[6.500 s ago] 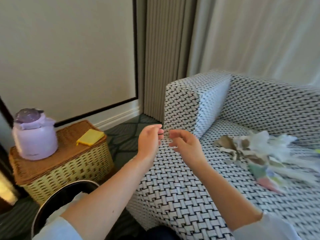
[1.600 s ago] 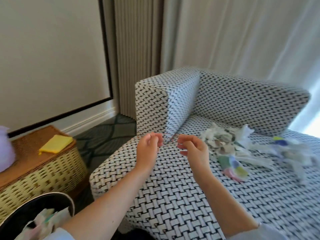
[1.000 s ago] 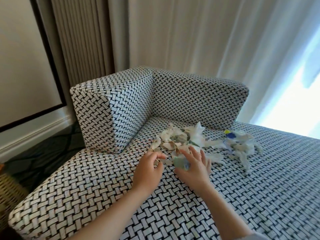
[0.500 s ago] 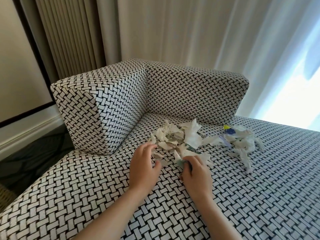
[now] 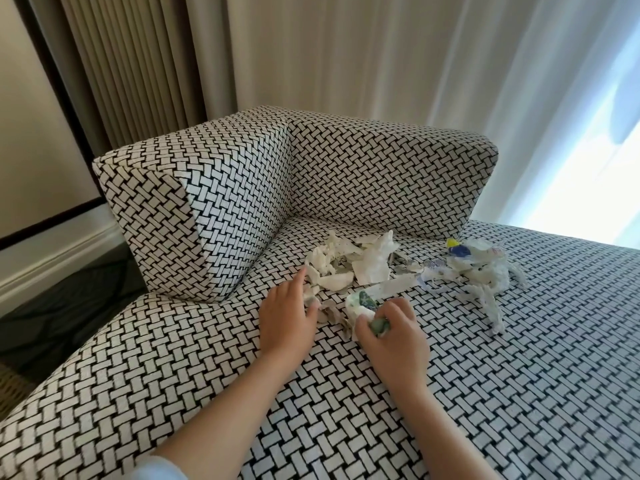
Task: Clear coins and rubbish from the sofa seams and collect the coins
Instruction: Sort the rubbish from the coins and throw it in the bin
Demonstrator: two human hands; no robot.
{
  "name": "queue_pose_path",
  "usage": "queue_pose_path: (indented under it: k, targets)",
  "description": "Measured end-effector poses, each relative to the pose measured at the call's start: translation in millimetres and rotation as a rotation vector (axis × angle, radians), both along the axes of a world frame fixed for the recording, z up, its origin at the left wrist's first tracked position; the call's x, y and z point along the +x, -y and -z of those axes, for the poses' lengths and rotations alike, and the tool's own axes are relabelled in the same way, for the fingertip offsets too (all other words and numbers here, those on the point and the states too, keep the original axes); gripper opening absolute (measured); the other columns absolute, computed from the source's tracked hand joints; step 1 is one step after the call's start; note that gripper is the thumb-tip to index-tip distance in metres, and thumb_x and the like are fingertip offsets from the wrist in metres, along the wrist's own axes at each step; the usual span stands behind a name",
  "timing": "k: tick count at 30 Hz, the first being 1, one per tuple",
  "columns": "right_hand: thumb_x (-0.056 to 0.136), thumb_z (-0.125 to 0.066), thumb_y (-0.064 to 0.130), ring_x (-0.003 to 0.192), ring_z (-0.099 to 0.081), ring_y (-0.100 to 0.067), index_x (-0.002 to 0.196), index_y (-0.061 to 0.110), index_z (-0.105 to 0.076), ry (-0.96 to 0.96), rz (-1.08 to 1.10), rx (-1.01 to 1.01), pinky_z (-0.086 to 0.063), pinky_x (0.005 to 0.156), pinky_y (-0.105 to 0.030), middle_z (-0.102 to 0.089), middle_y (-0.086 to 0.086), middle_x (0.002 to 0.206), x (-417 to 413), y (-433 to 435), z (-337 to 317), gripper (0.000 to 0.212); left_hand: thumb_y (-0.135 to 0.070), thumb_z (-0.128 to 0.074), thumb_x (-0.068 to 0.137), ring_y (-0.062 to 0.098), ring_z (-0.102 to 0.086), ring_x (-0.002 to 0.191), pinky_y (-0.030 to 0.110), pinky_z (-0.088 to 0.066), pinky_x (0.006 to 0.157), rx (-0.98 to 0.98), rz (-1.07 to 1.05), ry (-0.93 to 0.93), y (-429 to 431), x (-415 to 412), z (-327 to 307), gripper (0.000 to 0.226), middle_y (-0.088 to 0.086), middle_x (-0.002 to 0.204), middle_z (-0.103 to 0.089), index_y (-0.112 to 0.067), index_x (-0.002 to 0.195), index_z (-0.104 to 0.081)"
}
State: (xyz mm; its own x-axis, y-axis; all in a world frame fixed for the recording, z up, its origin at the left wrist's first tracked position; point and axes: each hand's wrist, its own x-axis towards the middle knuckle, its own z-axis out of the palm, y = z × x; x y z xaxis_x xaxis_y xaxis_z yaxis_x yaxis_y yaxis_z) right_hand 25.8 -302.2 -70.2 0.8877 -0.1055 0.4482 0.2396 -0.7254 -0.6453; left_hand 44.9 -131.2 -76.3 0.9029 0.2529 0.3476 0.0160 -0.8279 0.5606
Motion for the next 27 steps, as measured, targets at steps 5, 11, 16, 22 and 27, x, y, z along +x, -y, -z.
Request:
queue_pose_path:
  k: [5,11,16,22,27]
  targets:
    - [0.075,-0.063,0.064,0.067,-0.051,0.010,0.105,0.043,-0.045,-0.100,0.011,-0.109,-0.032,0.045,-0.017,-0.043,0.026,0.101,1,-2,-6,0.042,-0.034,-0.050,0.097,0.005,-0.047,0.101,0.029,-0.045,0.093,-0.009,-0.009,0.011,0,-6,-2,0.035,-0.013,0.113,-0.052,-0.027,0.131,-0.053]
    - [0.087,-0.062,0.050,0.068,-0.057,0.004,0.115,0.038,-0.055,-0.078,-0.034,-0.105,-0.045,0.049,-0.022,-0.055,0.022,0.107,-1,0,-5,0.031,-0.032,-0.038,0.102,0.000,-0.054,0.081,0.011,-0.041,0.061,-0.152,-0.008,0.118,0,-16,-5,0.033,-0.017,0.105,-0.044,-0.021,0.127,-0.057]
    - [0.096,-0.056,0.025,0.052,-0.055,-0.005,0.105,0.016,-0.061,0.180,-0.052,-0.076,-0.045,0.039,-0.026,-0.057,0.009,0.101,-5,-1,-5,0.014,-0.033,-0.032,0.103,-0.007,-0.054,0.078,0.012,-0.046,0.055,-0.217,0.011,0.191,2,-30,-7,0.036,-0.019,0.105,-0.044,-0.021,0.125,-0.056]
    - [0.100,-0.042,0.022,0.076,-0.057,-0.004,0.106,0.015,-0.059,0.338,-0.115,0.145,-0.052,0.052,-0.026,-0.051,0.015,0.106,-10,-14,-25,0.019,-0.031,-0.032,0.103,-0.019,-0.047,0.097,0.002,-0.041,0.069,-0.375,0.040,0.210,-1,-45,-14,0.035,-0.020,0.111,-0.046,-0.021,0.127,-0.056]
    - [0.092,-0.042,0.006,0.088,-0.056,-0.007,0.090,0.010,-0.063,0.353,-0.366,0.345,-0.048,0.073,-0.018,-0.056,0.016,0.097,-18,-66,-60,0.022,-0.024,-0.035,0.104,-0.010,-0.052,0.099,0.010,-0.044,0.080,-0.672,0.012,0.312,-10,-60,-37,0.025,-0.015,0.108,-0.055,-0.024,0.116,-0.056]
